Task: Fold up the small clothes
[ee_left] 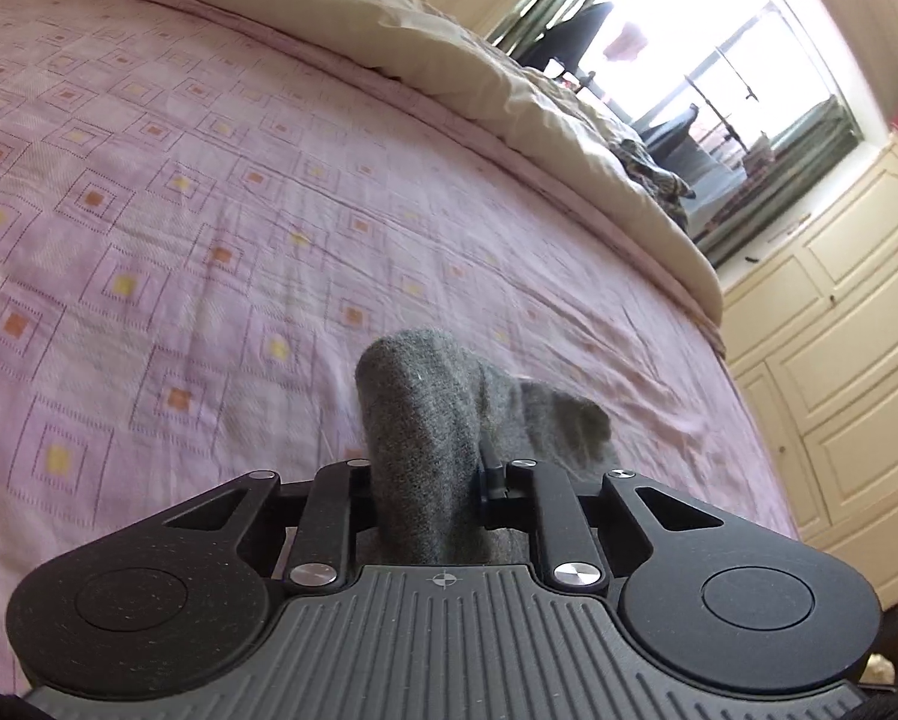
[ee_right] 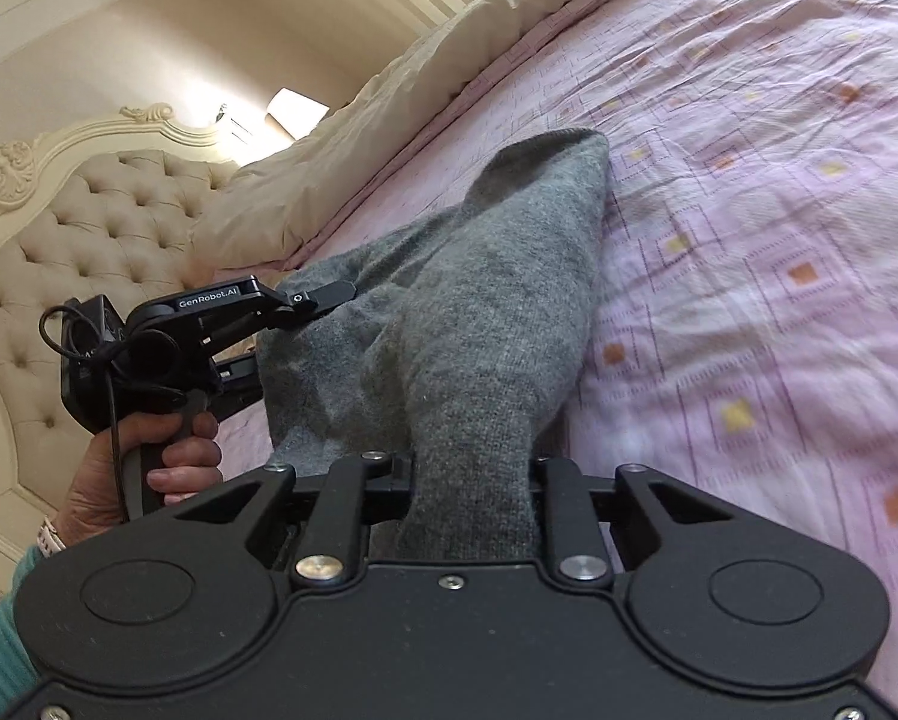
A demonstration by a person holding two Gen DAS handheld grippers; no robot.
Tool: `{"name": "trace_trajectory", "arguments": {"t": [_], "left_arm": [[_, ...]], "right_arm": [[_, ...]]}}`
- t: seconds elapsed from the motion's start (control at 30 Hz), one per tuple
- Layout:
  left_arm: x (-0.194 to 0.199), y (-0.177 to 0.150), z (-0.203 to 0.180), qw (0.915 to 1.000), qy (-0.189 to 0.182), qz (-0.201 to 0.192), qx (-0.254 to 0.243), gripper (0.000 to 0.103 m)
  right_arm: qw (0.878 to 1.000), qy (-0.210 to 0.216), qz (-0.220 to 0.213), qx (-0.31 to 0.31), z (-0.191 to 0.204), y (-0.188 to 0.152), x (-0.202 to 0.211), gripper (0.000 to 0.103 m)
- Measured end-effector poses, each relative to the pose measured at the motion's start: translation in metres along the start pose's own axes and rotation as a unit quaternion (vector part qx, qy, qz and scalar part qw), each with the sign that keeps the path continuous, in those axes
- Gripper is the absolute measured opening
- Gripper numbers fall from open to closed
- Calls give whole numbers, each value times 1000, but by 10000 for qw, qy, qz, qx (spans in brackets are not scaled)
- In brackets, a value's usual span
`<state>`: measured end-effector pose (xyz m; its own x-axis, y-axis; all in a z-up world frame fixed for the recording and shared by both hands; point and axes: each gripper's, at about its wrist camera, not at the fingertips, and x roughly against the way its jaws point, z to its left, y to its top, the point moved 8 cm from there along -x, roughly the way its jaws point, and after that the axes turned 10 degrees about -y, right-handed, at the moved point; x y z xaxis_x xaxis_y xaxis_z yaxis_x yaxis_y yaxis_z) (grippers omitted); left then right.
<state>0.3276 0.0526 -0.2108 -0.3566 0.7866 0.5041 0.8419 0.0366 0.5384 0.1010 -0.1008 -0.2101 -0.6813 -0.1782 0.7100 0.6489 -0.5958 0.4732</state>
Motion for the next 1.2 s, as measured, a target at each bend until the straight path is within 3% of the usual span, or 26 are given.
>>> {"name": "trace_trajectory", "arguments": {"t": [0.43,0.57,0.67,0.77,0.93,1.07,1.2], "left_arm": [[48,-114,-37,9977,-185,650,10,18],[46,-127,-31,9976,116,641,-247,20],[44,-129,-26,9961,473,464,-588,26],[45,-135,-27,9915,744,304,-1021,33],[71,-136,-48,9849,959,-58,-1443,34],[106,-143,-84,9714,1062,-397,-2088,34],[129,-169,-124,9566,845,-530,-2737,39]], "right_arm": [[9984,-300,443,-193,-16,-91,104,30],[9971,-637,409,10,-27,-112,112,37],[9935,-1083,270,227,-36,-123,115,50],[9912,-1271,134,351,-39,-130,124,53],[9882,-1382,-263,601,-38,-132,150,59],[9844,-1451,-623,774,-34,-131,169,62],[9802,-1518,-817,977,-26,-129,174,62]]}}
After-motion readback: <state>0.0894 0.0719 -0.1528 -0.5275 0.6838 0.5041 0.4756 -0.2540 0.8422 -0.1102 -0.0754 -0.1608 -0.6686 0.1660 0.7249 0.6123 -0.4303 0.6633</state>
